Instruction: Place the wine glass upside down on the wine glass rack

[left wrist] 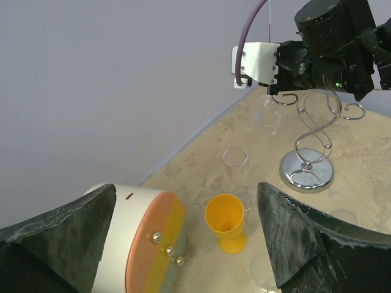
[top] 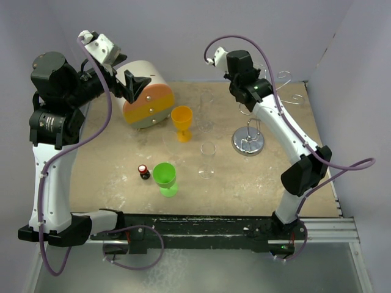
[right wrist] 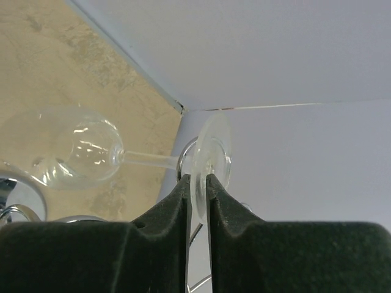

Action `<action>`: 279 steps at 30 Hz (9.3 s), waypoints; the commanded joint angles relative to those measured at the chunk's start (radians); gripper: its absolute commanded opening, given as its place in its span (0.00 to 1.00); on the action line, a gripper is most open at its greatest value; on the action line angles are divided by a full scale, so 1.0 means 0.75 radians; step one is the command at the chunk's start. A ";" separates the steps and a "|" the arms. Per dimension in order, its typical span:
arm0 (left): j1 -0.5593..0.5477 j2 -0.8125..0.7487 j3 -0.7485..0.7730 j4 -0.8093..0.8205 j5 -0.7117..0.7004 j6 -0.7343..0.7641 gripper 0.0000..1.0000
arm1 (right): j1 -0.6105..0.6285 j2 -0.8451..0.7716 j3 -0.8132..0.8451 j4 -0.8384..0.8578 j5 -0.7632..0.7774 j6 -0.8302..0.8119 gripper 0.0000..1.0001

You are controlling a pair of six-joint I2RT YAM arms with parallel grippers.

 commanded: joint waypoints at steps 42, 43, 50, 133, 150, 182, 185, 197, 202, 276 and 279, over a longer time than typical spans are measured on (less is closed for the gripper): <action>0.005 -0.001 -0.345 0.079 -0.182 0.144 0.99 | 0.005 -0.288 0.084 -0.280 -0.365 0.328 0.39; 0.004 0.010 -0.353 0.065 -0.181 0.147 0.99 | 0.005 -0.305 0.086 -0.285 -0.386 0.341 0.39; -0.051 0.085 -0.397 -0.115 -0.056 0.255 0.93 | 0.005 -0.398 0.109 -0.323 -0.532 0.405 0.45; -0.357 0.276 0.468 -0.076 0.081 0.126 0.00 | -0.297 -0.463 0.004 0.010 -1.812 1.275 0.67; -0.355 0.375 0.547 0.044 0.107 -0.059 0.00 | -0.369 -0.466 -0.180 0.236 -1.845 1.667 0.47; -0.329 0.292 0.418 0.084 0.195 -0.182 0.31 | -0.525 -0.522 -0.212 0.320 -1.819 1.743 0.00; -0.308 0.267 0.397 0.078 0.169 -0.185 0.44 | -0.556 -0.542 -0.215 0.304 -1.787 1.722 0.00; -0.208 0.127 0.308 0.005 -0.013 -0.134 0.70 | -0.600 -0.645 -0.066 0.103 -1.216 1.382 0.00; -0.192 0.091 0.261 -0.025 -0.079 -0.089 0.76 | -0.600 -0.672 -0.002 0.121 -0.899 1.164 0.00; -0.129 -0.008 0.106 -0.056 -0.079 -0.003 0.97 | -0.368 -0.367 -0.214 0.286 -0.497 -0.881 0.00; -0.128 -0.010 0.105 -0.055 -0.079 -0.004 0.97 | -0.369 -0.351 -0.200 0.252 -0.539 -0.890 0.00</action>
